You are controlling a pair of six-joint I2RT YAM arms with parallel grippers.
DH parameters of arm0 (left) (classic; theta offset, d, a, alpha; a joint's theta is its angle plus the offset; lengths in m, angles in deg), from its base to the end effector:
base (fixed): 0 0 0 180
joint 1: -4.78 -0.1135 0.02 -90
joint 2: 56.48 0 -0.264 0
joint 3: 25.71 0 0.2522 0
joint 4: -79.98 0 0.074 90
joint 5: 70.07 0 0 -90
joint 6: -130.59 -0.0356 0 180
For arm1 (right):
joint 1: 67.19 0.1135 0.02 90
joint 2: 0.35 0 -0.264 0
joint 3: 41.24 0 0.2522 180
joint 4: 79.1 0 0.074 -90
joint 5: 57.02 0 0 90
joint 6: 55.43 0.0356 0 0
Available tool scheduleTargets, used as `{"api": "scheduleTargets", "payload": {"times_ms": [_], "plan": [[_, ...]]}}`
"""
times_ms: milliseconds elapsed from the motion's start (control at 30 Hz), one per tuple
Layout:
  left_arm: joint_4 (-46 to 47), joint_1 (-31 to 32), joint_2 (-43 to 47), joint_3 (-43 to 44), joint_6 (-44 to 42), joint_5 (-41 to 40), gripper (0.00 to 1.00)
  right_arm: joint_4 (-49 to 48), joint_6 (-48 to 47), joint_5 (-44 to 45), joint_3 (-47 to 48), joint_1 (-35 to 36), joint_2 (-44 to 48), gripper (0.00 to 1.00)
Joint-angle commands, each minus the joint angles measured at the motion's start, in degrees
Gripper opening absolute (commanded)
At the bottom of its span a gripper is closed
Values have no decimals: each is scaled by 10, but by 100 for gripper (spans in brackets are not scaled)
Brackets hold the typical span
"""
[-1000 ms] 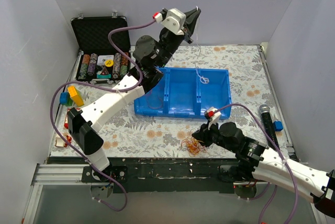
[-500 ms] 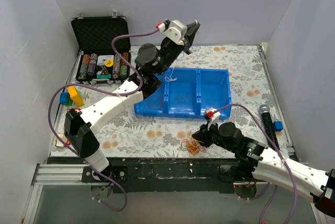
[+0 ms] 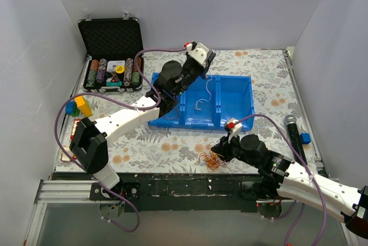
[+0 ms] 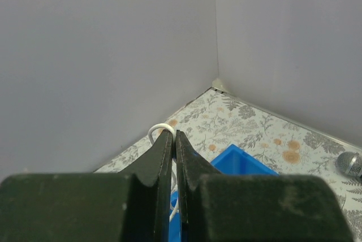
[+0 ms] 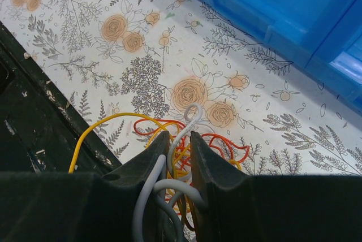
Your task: Untangle the cables
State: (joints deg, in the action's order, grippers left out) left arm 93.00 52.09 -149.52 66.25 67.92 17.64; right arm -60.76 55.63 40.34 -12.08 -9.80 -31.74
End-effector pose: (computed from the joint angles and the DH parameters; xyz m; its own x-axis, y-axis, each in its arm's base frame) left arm 0.2678 -0.2882 0.3950 -0.2004 -0.4593 -0.8654 0.6933 0.5576 -0.4565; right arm 0.0841 0.1230 0.2028 -0.4537 -0.0478 -0.8899 -0.6513 0.6994 0.2944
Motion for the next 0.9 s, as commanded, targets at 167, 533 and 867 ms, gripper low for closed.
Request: {"api": "scheduleTargets", "payload": {"times_ms": [167, 533, 867], "plan": [[-10, -5, 55, -108, -32, -14, 0, -10, 8, 7, 3, 1, 11, 29], [-47, -5, 5, -138, 3, 12, 0, -10, 8, 10, 14, 1, 2, 29], [-83, -7, -15, -111, 6, 13, 79, -4, 7, 13, 22, 2, 2, 29]]}}
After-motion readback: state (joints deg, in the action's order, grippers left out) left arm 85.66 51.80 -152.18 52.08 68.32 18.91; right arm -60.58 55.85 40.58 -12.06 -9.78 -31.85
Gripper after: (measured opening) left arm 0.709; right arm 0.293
